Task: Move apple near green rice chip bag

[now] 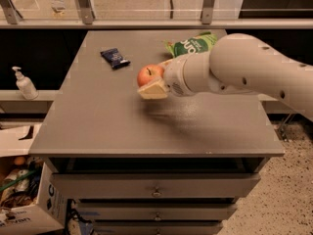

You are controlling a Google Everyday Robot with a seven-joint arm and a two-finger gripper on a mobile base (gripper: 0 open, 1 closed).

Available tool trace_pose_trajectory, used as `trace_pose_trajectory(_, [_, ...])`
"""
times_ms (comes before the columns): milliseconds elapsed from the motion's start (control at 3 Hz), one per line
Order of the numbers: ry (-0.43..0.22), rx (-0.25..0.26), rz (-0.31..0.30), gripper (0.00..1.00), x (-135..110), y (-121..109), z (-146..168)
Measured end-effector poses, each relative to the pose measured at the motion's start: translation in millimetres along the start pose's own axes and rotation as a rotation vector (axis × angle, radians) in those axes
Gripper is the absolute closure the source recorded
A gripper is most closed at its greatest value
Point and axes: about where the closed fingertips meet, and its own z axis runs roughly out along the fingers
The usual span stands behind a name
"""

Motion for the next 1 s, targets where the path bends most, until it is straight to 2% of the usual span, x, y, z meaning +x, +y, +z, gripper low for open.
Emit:
trace_pose_trajectory(333, [0.055,0.081,0.003,1.0,17,-38,-10])
trace_pose_trajectory(667, [0.11,0.143,0.028,1.0,42,-66,-23])
trace_pose_trajectory(1000, [0.145,0.184,0.067,1.0,64,-88,-30])
